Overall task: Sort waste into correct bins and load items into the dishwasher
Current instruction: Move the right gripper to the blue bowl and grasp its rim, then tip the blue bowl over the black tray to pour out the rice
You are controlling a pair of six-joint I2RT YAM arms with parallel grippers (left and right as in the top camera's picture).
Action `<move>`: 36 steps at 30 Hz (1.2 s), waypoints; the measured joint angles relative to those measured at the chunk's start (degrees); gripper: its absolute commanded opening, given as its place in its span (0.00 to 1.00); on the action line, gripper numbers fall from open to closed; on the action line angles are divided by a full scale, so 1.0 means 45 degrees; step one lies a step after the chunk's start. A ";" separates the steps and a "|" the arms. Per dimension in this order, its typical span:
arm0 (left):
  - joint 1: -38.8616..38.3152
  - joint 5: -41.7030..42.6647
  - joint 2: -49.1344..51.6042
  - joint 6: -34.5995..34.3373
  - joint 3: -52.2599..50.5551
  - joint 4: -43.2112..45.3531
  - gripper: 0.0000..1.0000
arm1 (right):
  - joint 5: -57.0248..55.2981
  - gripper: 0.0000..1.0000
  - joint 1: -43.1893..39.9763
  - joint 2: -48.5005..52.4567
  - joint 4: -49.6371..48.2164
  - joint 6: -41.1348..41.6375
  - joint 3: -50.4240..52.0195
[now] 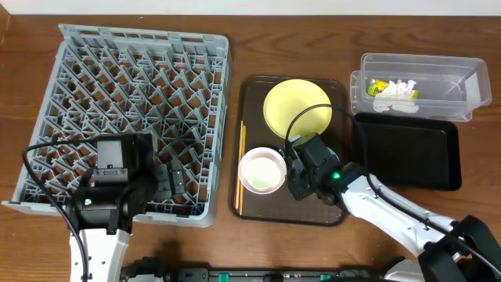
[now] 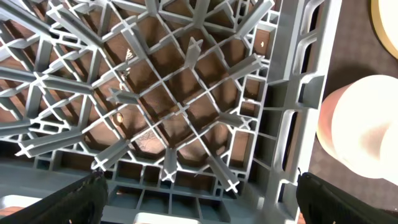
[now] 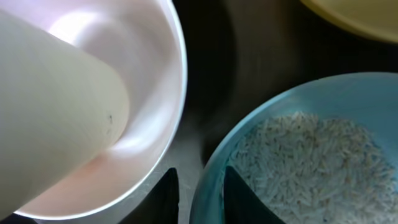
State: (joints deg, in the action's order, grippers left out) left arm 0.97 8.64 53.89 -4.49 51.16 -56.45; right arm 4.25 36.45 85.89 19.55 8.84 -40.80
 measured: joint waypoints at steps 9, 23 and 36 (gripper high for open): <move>0.0000 0.0000 0.0000 0.0000 0.0000 0.0000 0.97 | -0.0350 0.01 0.0000 -0.0015 0.0175 0.0699 0.0000; 0.0000 0.0000 0.0000 0.0000 0.0000 0.0000 0.97 | -0.0461 0.01 0.0068 -0.0593 0.2191 0.0908 -0.1292; 0.0000 0.0000 0.0005 0.0000 0.0000 0.0000 0.97 | 0.3162 0.01 -0.4187 -0.2681 0.2492 0.1384 -0.2613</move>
State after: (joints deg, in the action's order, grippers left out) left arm 0.97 8.64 53.91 -4.49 51.16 -56.45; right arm 18.48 17.61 73.82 30.76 15.07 -52.56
